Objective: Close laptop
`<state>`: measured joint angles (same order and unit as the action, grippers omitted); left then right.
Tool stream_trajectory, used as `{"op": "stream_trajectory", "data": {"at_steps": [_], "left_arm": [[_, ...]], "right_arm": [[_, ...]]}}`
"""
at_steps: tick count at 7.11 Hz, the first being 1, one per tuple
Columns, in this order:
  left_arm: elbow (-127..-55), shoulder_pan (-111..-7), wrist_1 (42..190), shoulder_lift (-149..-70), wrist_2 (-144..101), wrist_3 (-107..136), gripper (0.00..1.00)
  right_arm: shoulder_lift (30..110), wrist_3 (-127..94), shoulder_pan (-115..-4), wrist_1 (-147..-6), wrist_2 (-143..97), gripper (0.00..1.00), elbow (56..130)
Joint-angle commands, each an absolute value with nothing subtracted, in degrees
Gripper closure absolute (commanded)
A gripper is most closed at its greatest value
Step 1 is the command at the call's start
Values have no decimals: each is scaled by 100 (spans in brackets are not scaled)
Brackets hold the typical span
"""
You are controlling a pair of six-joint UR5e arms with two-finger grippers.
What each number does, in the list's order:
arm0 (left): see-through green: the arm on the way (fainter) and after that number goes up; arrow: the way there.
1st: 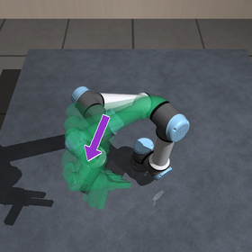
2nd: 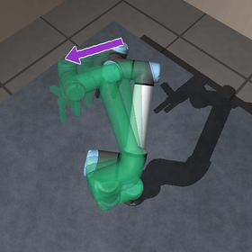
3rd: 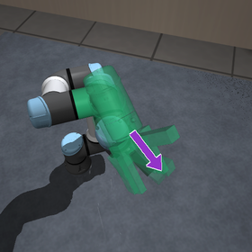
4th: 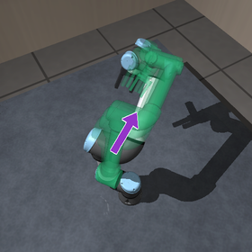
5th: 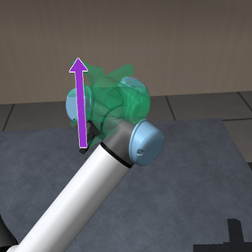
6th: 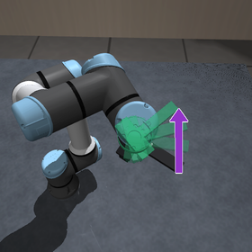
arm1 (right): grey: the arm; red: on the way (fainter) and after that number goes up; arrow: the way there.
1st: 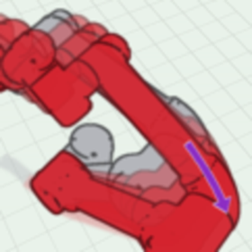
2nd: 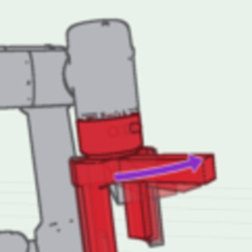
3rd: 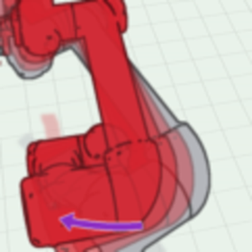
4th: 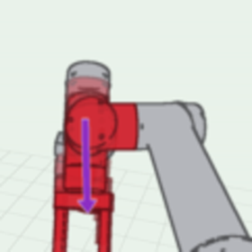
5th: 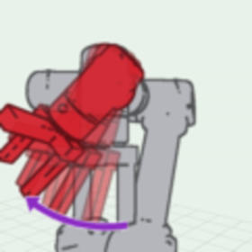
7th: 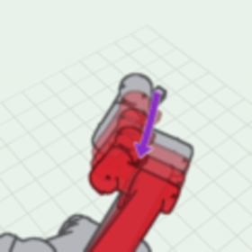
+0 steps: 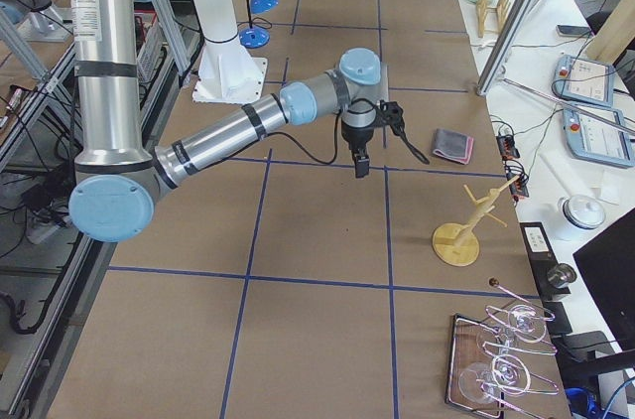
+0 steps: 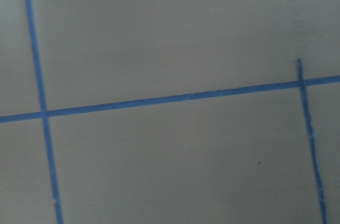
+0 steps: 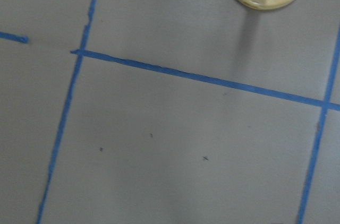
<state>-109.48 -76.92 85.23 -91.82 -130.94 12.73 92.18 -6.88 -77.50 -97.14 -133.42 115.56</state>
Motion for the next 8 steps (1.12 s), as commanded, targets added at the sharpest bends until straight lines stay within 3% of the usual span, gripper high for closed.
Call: {"op": "stream_trajectory", "data": {"at_steps": [1, 8], "left_arm": [[-10576, -8487, 8543, -8511, -13157, 152, 0], [-10134, -9220, 8367, -8253, -13623, 44, 0]], "right_arm": [[9580, 999, -8856, -9712, -13746, 0, 10622], [9721, 1002, -9448, -9703, -13667, 0, 9643]]}}
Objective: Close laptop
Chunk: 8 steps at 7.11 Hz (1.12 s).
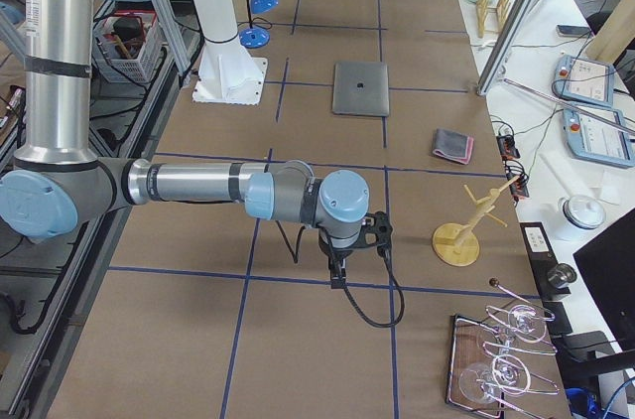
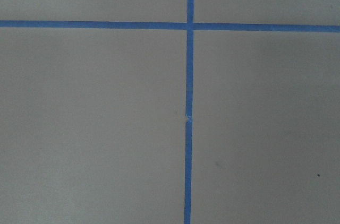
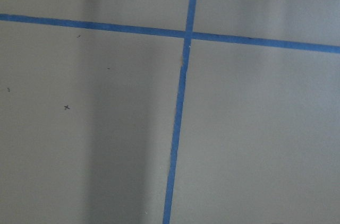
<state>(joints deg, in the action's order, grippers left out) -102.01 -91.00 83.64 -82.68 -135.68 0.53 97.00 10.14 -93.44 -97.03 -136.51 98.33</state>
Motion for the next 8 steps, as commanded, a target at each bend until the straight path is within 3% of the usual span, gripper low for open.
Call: {"op": "stream_trajectory", "data": {"at_steps": [1, 8], "left_arm": [[-10142, -9220, 8367, -8244, -13623, 44, 0], [-10151, -9220, 8376, -8253, -13632, 44, 0]], "right_arm": [[9729, 976, -9518, -9703, -13667, 0, 9581], [9703, 360, -9536, -9703, -13702, 0, 9545]]}}
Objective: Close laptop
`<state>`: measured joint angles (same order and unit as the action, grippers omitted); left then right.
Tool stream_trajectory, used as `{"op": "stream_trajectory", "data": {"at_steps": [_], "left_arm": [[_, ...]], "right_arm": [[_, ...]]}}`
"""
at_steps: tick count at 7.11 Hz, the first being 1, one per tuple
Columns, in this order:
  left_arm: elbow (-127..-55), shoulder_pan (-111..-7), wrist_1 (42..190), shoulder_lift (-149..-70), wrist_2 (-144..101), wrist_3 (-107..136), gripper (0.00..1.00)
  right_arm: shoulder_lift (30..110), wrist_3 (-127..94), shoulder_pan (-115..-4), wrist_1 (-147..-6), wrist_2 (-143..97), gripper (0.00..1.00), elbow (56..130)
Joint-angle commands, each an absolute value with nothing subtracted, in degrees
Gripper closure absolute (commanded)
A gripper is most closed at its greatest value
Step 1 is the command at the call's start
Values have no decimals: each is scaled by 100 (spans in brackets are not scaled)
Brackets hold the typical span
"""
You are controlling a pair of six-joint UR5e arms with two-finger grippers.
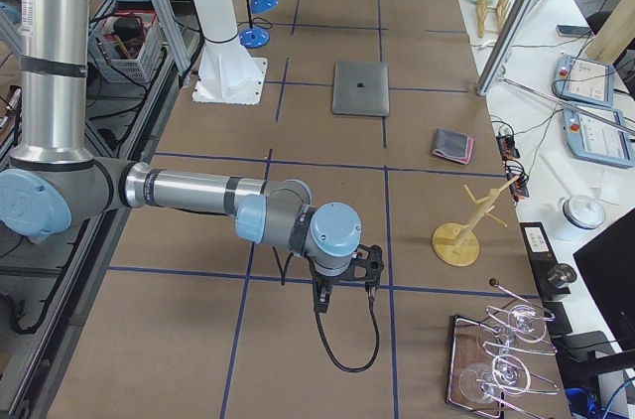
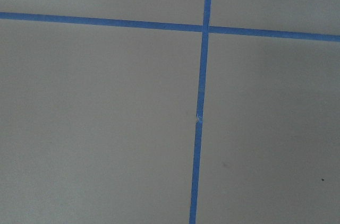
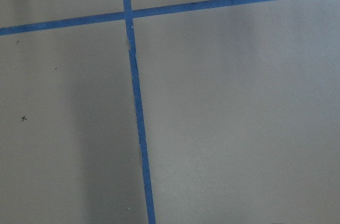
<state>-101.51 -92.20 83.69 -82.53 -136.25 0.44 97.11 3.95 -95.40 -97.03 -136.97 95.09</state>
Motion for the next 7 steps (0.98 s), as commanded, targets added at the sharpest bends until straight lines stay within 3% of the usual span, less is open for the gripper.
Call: {"op": "stream_trajectory", "data": {"at_steps": [1, 7], "left_arm": [[-10151, -9220, 8376, -8253, -13632, 44, 0], [-10134, -9220, 8394, -8262, -13623, 44, 0]], "right_arm": [[9703, 360, -9536, -9694, -13702, 0, 9545], [9703, 369, -9545, -9694, -13685, 0, 9598]]}}
